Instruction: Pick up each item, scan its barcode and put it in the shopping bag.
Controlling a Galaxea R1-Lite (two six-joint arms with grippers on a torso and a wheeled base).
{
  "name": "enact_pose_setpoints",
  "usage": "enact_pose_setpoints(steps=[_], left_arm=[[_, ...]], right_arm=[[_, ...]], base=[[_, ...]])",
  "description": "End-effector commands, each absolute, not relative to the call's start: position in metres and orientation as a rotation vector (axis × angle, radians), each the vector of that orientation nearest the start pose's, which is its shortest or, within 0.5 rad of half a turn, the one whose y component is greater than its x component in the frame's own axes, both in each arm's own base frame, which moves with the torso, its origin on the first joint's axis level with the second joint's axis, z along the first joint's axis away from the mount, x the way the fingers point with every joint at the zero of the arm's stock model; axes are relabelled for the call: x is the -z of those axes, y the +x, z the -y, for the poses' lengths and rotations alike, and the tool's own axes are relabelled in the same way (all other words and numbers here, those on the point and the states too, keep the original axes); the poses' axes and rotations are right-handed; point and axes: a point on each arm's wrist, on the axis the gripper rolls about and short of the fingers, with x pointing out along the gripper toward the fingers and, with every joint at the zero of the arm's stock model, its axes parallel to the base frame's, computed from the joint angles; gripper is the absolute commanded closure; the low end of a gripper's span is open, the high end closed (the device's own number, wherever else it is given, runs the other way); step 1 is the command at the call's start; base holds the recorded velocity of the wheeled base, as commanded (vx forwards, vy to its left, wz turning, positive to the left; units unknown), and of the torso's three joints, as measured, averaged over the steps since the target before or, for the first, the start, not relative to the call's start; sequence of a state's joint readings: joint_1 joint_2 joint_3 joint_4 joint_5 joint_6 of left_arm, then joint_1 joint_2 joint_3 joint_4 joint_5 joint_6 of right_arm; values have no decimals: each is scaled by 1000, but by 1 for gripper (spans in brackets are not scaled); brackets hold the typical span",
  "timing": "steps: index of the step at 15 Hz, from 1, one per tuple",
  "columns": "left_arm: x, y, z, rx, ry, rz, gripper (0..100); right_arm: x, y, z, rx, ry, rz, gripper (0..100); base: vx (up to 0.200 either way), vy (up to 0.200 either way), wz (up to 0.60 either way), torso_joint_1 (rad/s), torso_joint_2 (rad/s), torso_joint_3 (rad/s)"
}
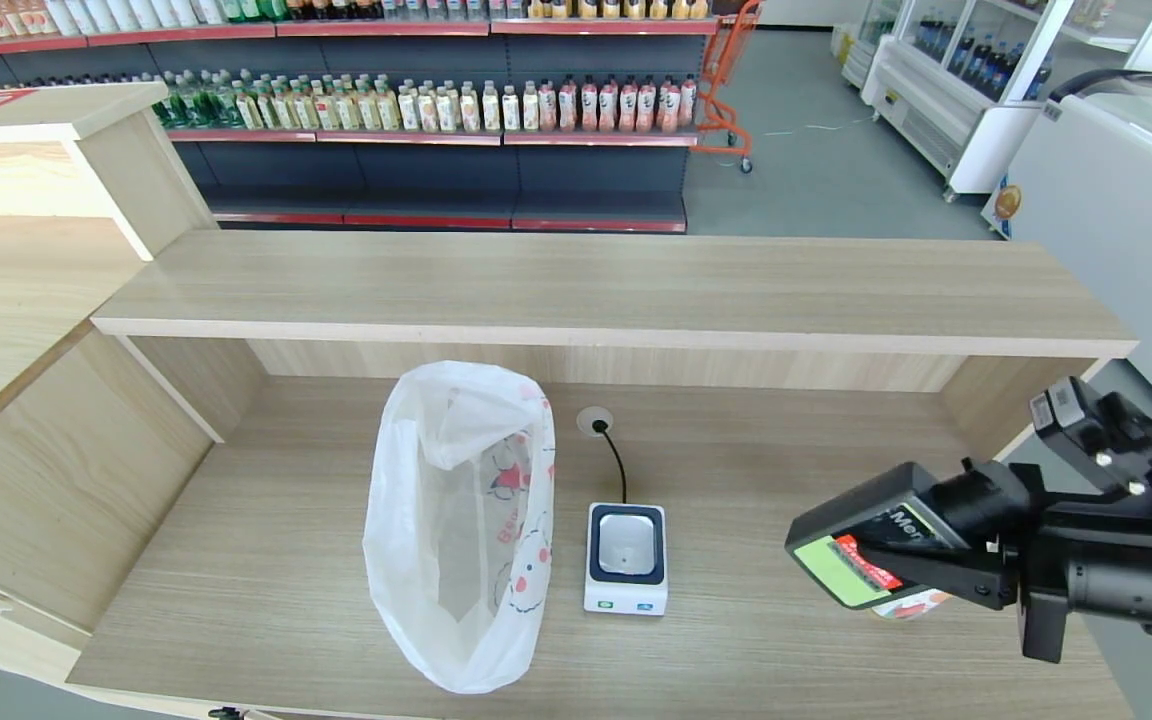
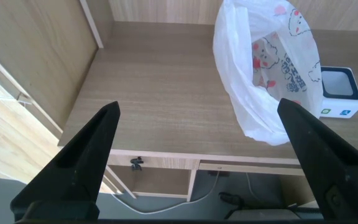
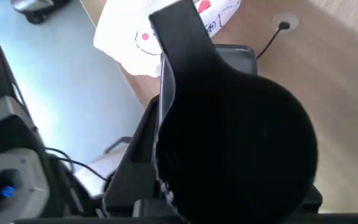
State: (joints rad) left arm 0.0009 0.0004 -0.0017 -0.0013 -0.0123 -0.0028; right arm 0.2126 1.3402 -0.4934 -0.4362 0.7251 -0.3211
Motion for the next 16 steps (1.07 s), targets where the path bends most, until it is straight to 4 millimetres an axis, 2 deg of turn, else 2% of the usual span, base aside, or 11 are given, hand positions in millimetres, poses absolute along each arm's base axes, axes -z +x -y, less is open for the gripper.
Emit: enact_pose_setpoints(steps=[1,3,4,6,10,12,14,16], left_arm=[[-76,-23,0,11,-3,3,0],[-76,-23,0,11,-3,3,0],[-76,-23,0,11,-3,3,0],[-76,-23,0,11,-3,3,0],[-76,-23,0,11,-3,3,0],[-76,-23,0,11,-3,3,0],[-76,-23,0,11,-3,3,0],[-76,-23,0,11,-3,3,0]], right_arm=[[-161,196,-64,-932,17,-431,100],[-149,206,-69,-883,117,-539,100],[-131,222,-76,-809,199,-660,100],[-117,241,-93,-752,271,-747,100],[-93,280,-155,-613,346,-747,100],[-86,286,-170,-612,351,-763,100],[-80,288,-175,-618,344,-781,100],[-68,297,-181,-609,336,-798,100]], base=[[0,0,0,0,0,0],[0,0,0,0,0,0],[0,0,0,0,0,0],[0,0,0,0,0,0],[0,0,0,0,0,0],[0,0,0,0,0,0],[0,0,0,0,0,0],[0,0,0,0,0,0]])
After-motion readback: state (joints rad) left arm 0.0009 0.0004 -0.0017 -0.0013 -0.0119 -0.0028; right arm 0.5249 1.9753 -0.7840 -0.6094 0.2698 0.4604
